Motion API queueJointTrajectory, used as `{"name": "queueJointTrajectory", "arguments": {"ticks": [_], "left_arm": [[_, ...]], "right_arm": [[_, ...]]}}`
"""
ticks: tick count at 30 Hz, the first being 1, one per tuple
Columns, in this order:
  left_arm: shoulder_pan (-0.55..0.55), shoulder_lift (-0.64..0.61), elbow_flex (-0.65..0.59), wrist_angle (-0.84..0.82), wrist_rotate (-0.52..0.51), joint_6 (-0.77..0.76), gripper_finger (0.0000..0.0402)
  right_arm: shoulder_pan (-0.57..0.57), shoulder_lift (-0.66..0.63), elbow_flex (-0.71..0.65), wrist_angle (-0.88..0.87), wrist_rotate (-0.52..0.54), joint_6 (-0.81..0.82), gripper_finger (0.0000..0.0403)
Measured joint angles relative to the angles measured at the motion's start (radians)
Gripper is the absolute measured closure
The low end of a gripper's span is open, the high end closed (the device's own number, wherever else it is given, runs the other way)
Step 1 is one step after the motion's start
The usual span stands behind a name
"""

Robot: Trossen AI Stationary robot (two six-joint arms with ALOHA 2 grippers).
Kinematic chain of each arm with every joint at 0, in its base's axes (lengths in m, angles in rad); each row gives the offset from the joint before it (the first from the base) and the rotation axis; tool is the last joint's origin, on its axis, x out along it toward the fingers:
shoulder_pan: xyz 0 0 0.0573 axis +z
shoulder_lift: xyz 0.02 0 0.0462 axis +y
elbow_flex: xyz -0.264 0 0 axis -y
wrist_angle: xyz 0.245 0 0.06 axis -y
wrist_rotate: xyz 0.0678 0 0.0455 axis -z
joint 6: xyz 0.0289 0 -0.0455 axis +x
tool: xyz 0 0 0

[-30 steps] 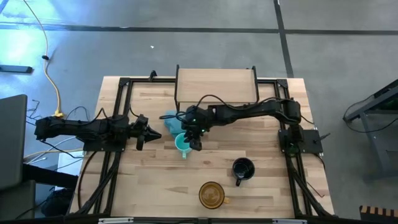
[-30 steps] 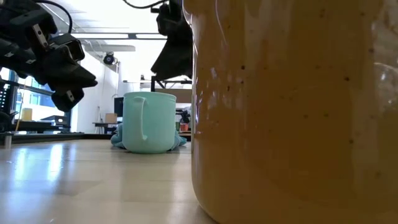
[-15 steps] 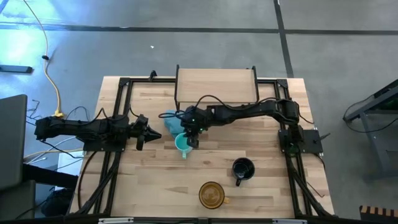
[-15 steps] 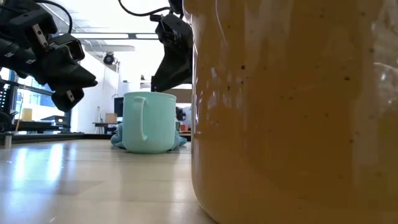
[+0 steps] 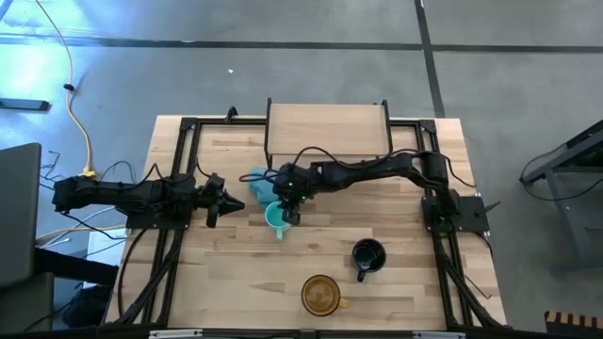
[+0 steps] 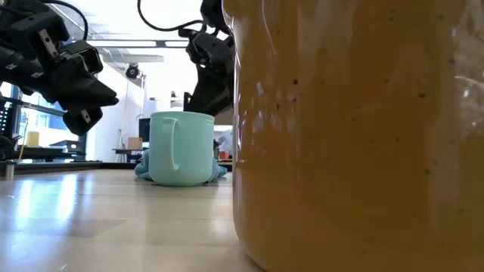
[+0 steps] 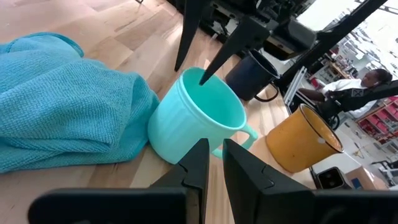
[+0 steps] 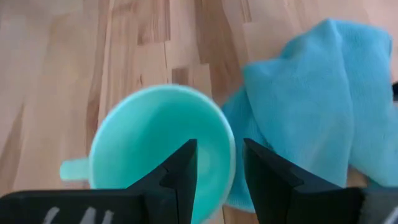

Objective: Stack small to large cups/mugs on shelf
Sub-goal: Put the blue mug on the shelf

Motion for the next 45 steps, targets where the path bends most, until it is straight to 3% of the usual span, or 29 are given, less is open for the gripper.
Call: {"name": "queueJointTrajectory", "arguments": {"ticks": [15,25,33,45], "left_arm": [[0.0,0.0,0.0,0.0,-0.003,-0.004,0.0364],[0.0,0.0,0.0,0.0,-0.003,-0.004,0.0364],[0.0,0.0,0.0,-0.002,-0.014,-0.004,0.0364],[0.0,0.0,0.0,-0.003,-0.022,0.0,0.0364]], "right_arm": [[0.0,0.017,0.0,0.023,-0.002,0.003,0.0289],[0.003,0.017,0.0,0.023,-0.001,-0.001,0.0395],[0.006,0.016,0.0,0.023,0.017,0.024,0.0401],[0.005,0.016,0.007,0.005,-0.049,0.073,0.0402]]}}
